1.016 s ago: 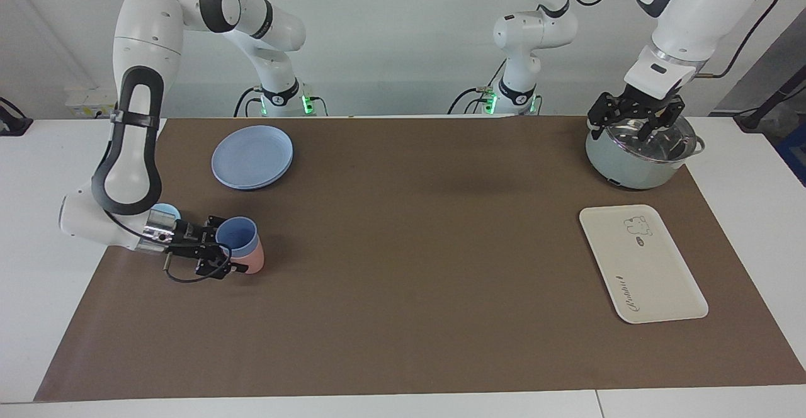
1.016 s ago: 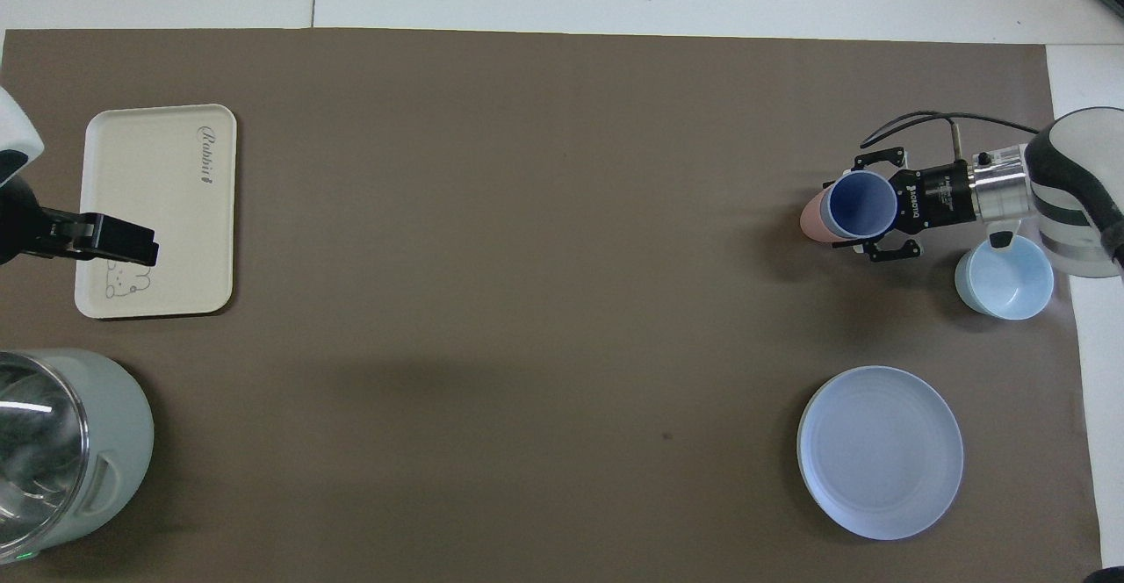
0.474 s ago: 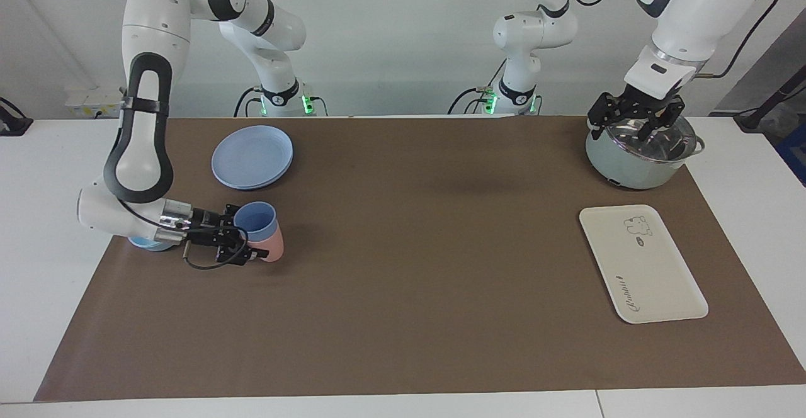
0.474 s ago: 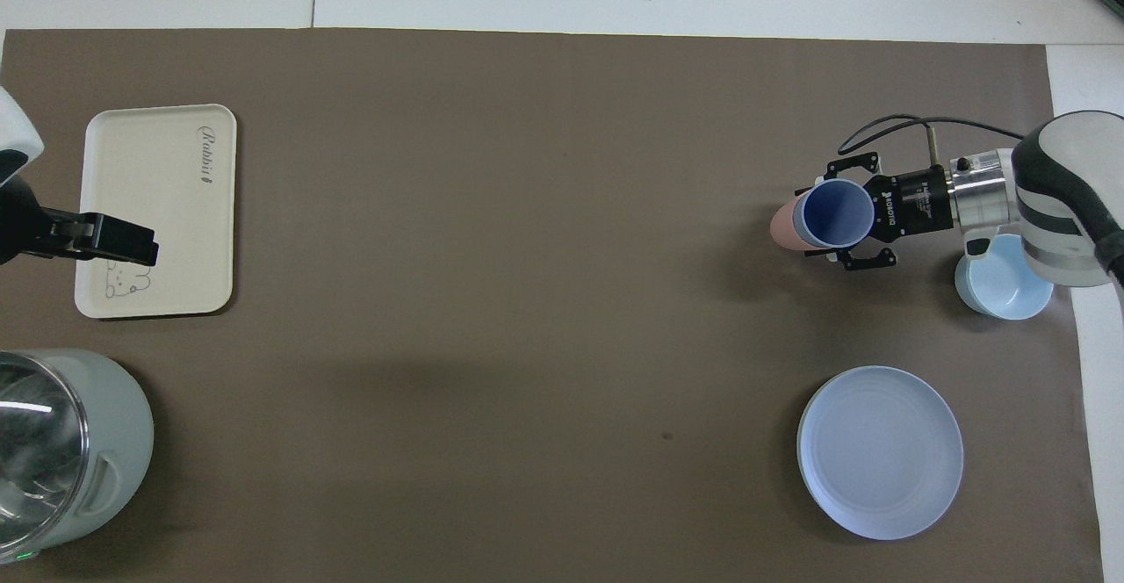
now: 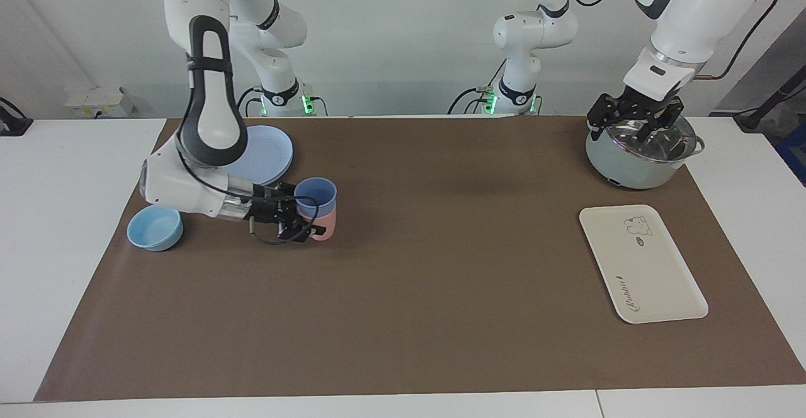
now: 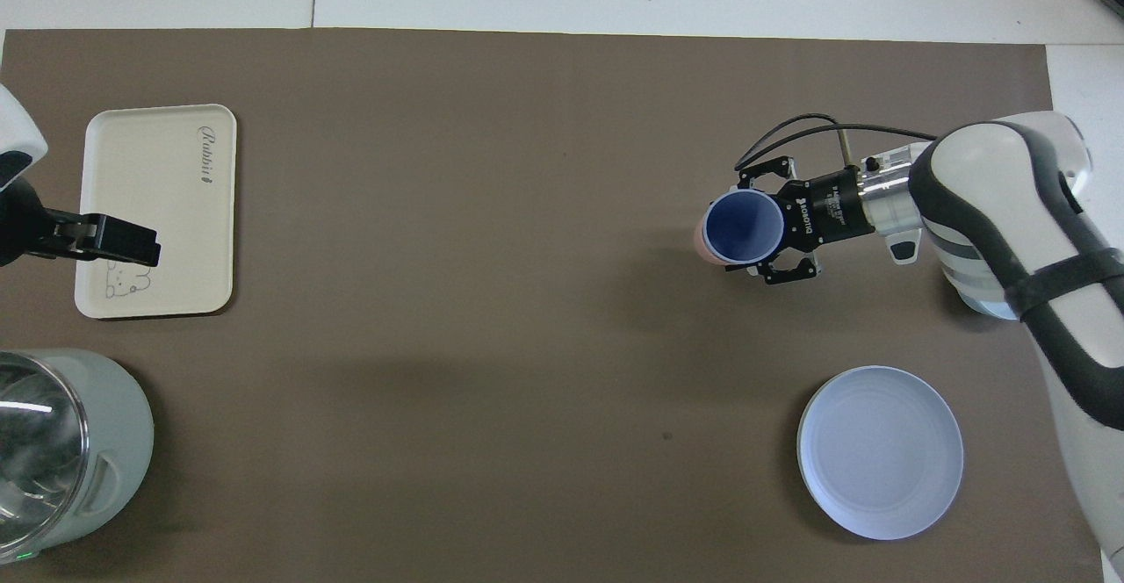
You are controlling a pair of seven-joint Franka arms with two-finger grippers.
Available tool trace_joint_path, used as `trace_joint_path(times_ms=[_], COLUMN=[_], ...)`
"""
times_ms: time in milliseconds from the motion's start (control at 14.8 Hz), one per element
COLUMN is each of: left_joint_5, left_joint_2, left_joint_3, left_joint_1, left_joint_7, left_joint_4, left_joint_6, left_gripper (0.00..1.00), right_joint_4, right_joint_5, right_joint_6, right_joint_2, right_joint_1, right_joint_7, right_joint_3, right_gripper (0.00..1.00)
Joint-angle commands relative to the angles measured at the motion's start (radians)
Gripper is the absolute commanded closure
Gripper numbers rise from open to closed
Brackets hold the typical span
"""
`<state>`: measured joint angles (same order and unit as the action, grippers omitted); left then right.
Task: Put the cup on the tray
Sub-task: 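Carry the cup toward the left gripper while the left gripper reaches it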
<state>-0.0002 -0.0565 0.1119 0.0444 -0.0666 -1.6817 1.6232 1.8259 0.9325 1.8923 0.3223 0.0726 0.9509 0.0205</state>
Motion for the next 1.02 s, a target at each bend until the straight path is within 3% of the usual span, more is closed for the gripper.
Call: trace_joint_path(times_ms=[0, 135, 271, 542, 745, 948], left_joint_5=[-0.001, -0.020, -0.111, -0.126, -0.126, -0.126], left_joint_2=[-0.032, -0.045, -0.060, -0.060, -0.053, -0.016], left_joint_3=[0.005, 0.006, 0.006, 0.008, 0.008, 0.006], left_joint_1=[-0.030, -0.084, -0.133, -0.305, -0.429, -0.503], left_joint_7=[0.113, 0.299, 0.425, 0.713, 0.897, 1.001], left_joint_4=[-0.061, -0.111, -0.148, -0.174, -0.240, -0.242], left_joint_6=[0.084, 0.171, 0.259, 0.383, 0.593, 0.714], left_gripper=[0.00, 0.00, 0.00, 0.00, 0.00, 0.02], right_joint_4=[0.044, 0.027, 0.023, -0.016, -0.017, -0.017], right_joint_5=[0.031, 0.031, 0.031, 0.031, 0.029, 0.028], right_joint_6=[0.102, 0.143, 0.210, 0.312, 0.357, 0.358], right_joint_2=[-0.068, -0.075, -0.083, -0.075, -0.072, -0.072], right_joint_1=[0.097, 0.154, 0.214, 0.295, 0.320, 0.322], right_joint_7=[0.129, 0.225, 0.304, 0.414, 0.442, 0.442], right_joint_3=[-0.005, -0.001, -0.001, -0.001, -0.001, -0.001], right_gripper=[1.00, 1.00, 1.00, 1.00, 1.00, 1.00])
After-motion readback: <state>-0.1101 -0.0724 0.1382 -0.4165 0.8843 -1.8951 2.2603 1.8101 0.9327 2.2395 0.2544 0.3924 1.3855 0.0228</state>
